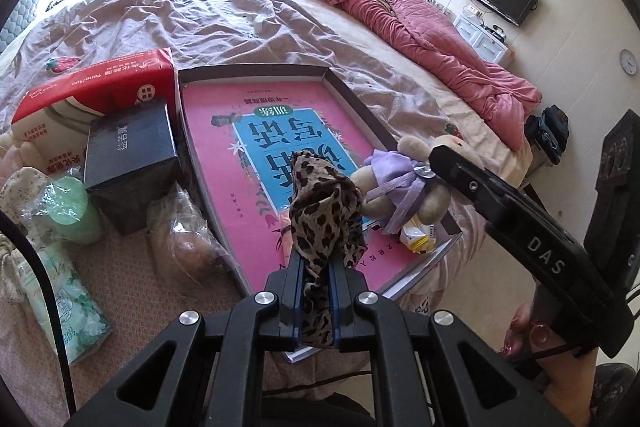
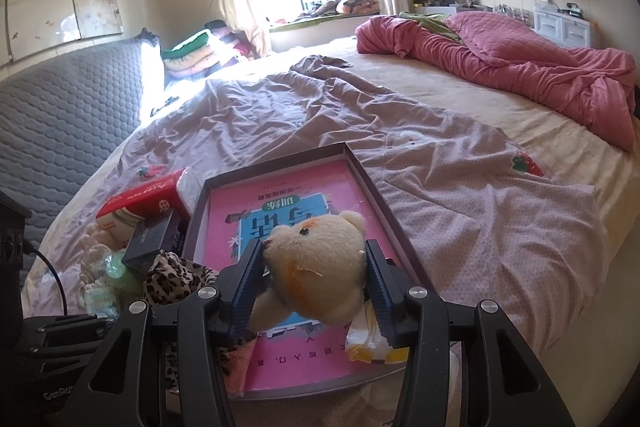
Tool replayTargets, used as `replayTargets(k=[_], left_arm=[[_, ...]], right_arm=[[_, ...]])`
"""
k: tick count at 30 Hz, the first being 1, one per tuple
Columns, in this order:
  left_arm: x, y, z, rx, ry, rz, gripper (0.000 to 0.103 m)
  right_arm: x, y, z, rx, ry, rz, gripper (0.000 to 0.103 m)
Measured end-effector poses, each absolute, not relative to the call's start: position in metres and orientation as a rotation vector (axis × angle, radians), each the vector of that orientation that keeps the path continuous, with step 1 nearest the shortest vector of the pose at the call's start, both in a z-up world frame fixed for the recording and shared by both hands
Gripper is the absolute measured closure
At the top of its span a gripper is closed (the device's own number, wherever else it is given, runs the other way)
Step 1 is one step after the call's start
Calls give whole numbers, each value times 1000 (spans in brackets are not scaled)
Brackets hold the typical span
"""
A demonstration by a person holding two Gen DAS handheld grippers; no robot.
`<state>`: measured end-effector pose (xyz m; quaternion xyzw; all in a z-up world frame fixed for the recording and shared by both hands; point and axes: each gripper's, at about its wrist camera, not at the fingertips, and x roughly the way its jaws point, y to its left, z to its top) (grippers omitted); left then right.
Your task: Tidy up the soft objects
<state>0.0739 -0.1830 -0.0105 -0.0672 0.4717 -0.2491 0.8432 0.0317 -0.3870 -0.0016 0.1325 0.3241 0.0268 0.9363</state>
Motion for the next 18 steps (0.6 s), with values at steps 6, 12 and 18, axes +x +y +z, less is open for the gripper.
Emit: replayTargets(k=[6,12,18], left_arm=[[84,-185,-21,-138,1020,-508,93],[89,-184,-27,-134,1025,-474,93],[89,-186,-27,-106,1012,-450,93]], right_arm=[[30,-390,0,268,647,48,51],[33,-389,-5,262,664,56,51],[35,-380,-13,248,687,86,51]])
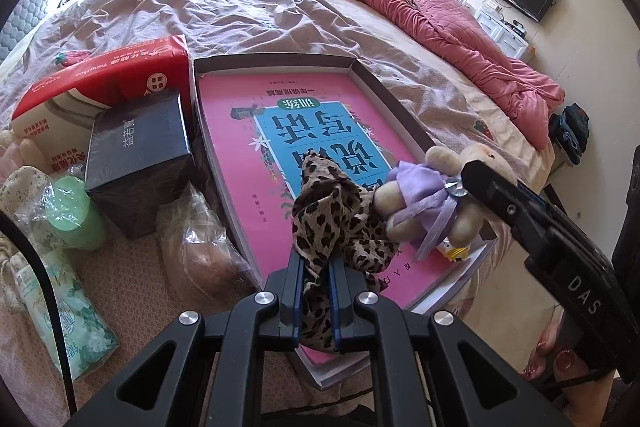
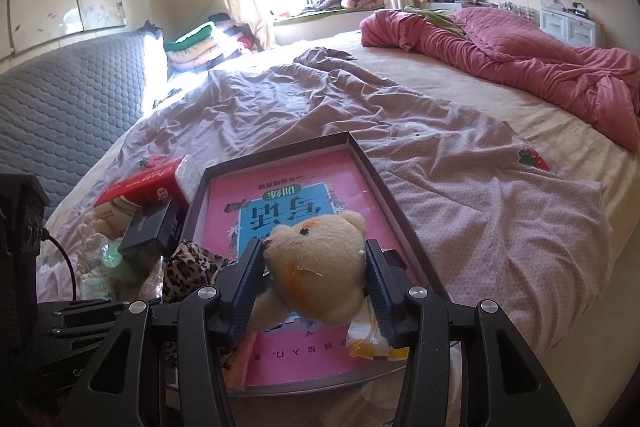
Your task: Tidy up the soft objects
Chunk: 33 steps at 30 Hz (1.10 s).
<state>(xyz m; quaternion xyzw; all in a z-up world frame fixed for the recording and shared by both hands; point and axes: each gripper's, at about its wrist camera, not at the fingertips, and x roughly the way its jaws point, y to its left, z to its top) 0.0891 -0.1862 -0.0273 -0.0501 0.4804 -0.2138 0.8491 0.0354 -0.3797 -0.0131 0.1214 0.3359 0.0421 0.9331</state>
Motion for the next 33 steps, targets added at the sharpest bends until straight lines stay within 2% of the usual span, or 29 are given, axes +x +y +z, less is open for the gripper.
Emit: replayTargets(k=[33], left_arm=[[89,-189,-30,14,995,-457,91]], right_arm=[[44,-353,-41,127,856,61,51]])
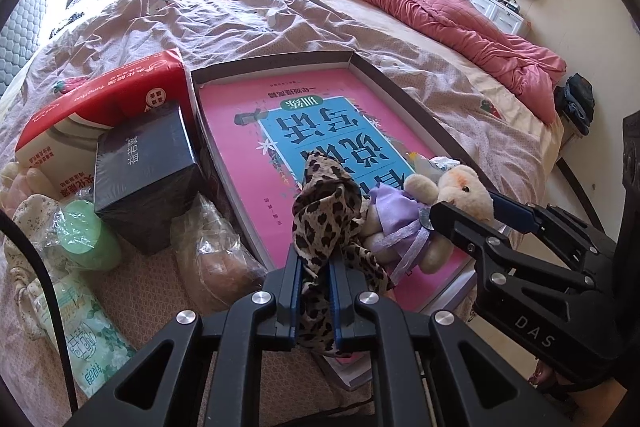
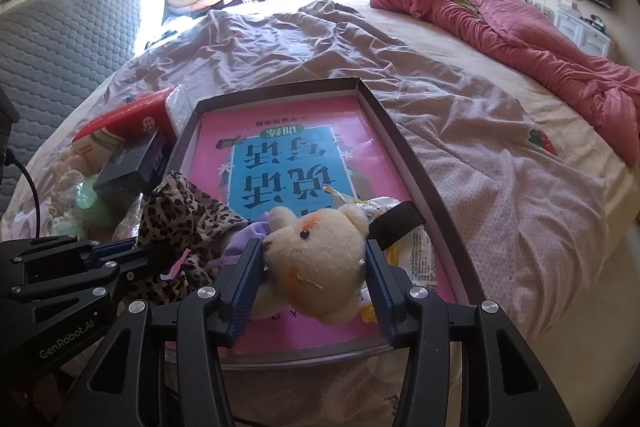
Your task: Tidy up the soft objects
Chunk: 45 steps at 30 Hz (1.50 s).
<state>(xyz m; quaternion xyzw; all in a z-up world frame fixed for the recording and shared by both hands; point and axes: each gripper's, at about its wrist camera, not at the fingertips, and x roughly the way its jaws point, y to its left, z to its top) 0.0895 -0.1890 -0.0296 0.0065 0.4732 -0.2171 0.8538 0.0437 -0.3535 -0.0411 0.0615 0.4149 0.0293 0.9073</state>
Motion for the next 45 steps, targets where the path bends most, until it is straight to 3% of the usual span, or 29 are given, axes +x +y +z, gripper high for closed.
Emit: replayTargets(k=[9,15,26,28,31,35,41,45], left_arm=[[92,-186,-33,17,989,-462,86],[96,-180,-36,-39,994,-468,80],[97,-184,-34,-15,977,-474,70],[97,-184,-33,-16,975,-476,68],[96,-182,-31,-23,974,-485,63],[94,-182,-27,-13,961,-475,48],[95,-181,-28,-28,976,-486,47],[94,-179,-26,-19,973,-472,40]], right_arm=[[43,-358,-49,150,886,20,50],[41,-361,-50,167,891,1,43],[40,-360,-46,128,872,-44,41],[39,-362,-45,127,870,-56,36],[39,-364,-43,131,859,-66,35],[39,-365,-41,125,850,-86,30],[39,-366,-40,135,849,-93,30],[36,-368,-32,140,810,-108,30]])
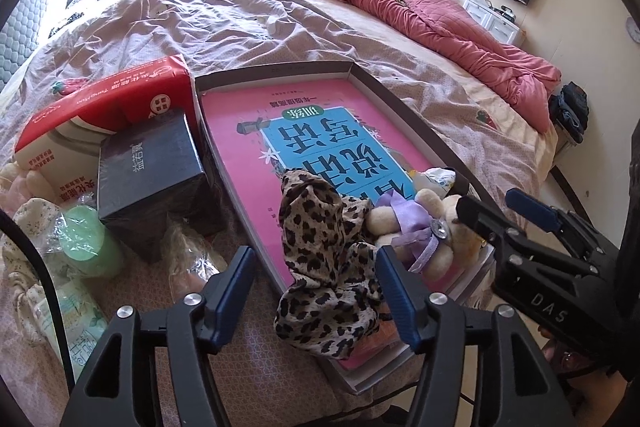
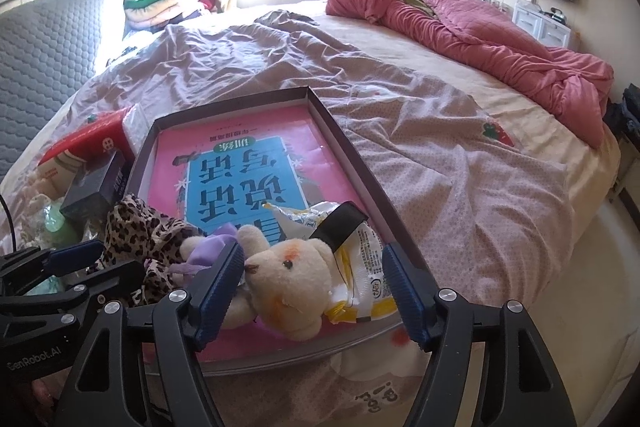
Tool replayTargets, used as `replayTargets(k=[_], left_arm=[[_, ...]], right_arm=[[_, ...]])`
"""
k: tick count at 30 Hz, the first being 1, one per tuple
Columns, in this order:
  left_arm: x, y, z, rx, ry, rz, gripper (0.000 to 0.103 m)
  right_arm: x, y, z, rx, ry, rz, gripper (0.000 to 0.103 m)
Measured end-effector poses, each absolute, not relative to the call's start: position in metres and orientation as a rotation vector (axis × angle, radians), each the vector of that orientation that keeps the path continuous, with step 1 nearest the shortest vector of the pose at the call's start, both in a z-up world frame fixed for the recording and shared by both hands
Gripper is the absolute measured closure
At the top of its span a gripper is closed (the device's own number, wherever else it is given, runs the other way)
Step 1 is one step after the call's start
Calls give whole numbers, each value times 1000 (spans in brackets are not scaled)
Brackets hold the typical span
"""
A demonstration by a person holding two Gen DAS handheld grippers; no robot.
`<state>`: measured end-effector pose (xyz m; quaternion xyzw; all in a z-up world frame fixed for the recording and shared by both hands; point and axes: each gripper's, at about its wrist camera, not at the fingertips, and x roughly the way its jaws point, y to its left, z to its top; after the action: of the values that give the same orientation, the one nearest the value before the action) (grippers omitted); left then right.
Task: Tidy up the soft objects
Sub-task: 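Lower the leopard cloth onto the tray and open the left gripper while the right releases the teddy bear, then withdraw both open grippers from the tray toward the pile of items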
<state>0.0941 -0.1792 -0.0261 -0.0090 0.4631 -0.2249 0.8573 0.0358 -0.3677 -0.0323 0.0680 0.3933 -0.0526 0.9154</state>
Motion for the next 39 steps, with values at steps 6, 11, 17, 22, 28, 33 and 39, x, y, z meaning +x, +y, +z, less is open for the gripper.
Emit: replayTargets(k=[6,11,17,22,28,33,39], left_arm=[[91,-173,-16,-29,941,-458,34],[87,-171,-9,-12,921,-441,30],[85,-165,-3,-13,906,-403,28],[83,-159,2,-9,898,-374,27],[80,-149,7,-4,892,-343,27],[78,-143,10,-12,887,-337,27],[74,-139,14,-2,876,-318,27]], right_arm=[[34,-368,-26,134,790,-124,29],[33,-361,-20,118,772,-113,29],[32,-356,-14,113,762,-103,29],[31,-352,-10,107,752,-93,29],[30,-344,-5,91,741,-77,26],[29,-339,-1,79,736,-71,25],[28,-334,6,80,720,-65,25]])
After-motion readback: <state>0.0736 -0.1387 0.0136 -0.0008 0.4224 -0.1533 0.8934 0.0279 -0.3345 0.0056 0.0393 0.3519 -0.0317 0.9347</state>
